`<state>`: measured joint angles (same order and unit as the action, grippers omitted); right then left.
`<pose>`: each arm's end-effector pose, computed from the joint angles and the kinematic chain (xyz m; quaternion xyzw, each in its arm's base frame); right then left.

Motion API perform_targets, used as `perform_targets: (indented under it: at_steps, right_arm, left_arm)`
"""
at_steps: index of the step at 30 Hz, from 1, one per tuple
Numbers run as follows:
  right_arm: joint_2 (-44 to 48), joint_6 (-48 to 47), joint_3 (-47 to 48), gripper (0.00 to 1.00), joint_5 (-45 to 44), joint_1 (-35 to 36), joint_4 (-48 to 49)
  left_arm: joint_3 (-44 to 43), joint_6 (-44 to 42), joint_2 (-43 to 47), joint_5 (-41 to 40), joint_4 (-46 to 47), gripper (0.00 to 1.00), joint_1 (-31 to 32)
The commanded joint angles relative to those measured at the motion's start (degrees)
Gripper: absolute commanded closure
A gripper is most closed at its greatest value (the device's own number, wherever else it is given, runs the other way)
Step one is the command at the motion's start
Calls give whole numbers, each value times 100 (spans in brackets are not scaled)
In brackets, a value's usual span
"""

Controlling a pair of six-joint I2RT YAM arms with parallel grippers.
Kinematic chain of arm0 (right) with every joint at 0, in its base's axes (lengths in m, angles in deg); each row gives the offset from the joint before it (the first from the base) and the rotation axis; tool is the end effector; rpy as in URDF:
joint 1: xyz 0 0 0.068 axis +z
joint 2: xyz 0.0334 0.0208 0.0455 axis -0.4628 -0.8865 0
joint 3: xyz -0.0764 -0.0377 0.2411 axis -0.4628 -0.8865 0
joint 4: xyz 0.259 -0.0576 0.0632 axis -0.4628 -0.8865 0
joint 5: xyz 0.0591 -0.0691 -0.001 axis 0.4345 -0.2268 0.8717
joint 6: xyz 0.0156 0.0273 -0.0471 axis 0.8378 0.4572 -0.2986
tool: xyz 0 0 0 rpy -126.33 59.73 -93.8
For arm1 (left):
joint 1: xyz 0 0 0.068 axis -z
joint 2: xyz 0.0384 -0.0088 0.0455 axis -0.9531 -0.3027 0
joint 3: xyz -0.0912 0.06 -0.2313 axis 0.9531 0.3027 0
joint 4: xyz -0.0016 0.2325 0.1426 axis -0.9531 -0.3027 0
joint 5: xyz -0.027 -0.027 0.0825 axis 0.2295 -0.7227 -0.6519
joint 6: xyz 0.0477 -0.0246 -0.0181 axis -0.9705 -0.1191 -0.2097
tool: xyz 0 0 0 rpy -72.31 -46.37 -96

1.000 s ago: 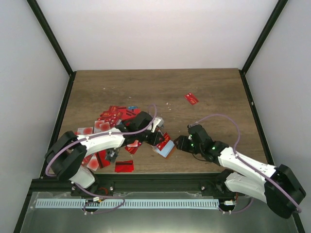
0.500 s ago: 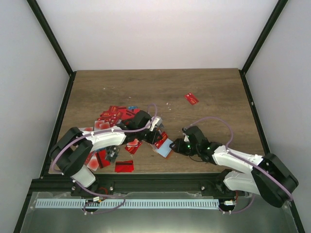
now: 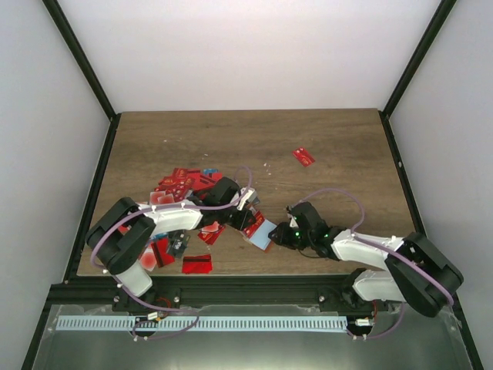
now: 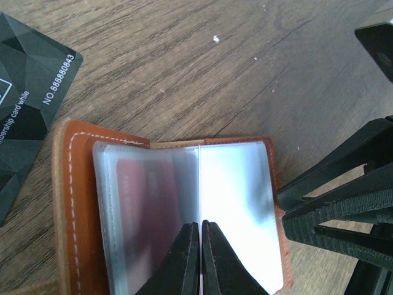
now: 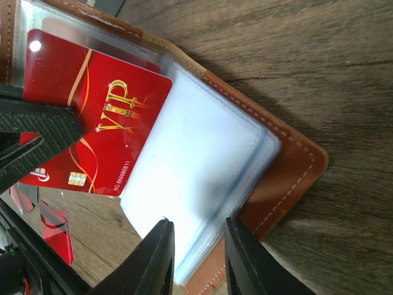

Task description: Put the credit cards into the card holder

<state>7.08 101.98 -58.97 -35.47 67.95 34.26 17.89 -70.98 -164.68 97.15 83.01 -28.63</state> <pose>0.1636 0.1544 0.1021 0.0454 0.9206 0.3579 0.1494 0.2253 -0.2371 0.1217 0.2674 0.8842 -0.3342 0.1871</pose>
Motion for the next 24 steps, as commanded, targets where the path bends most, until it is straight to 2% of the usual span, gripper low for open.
perform_targets:
  at_steps: [1, 16, 24]
  right_arm:
    - [-160, 20, -18, 75, 38, 14, 248]
    - [-470, -22, -67, 76, -36, 14, 314]
    - [-518, -40, -69, 77, -42, 13, 335]
  left_arm:
    - [35, -145, -84, -19, 180, 96, -32]
    - [290, 97, -56, -22, 536, 96, -31]
    - [393, 709, -120, -166, 775, 96, -28]
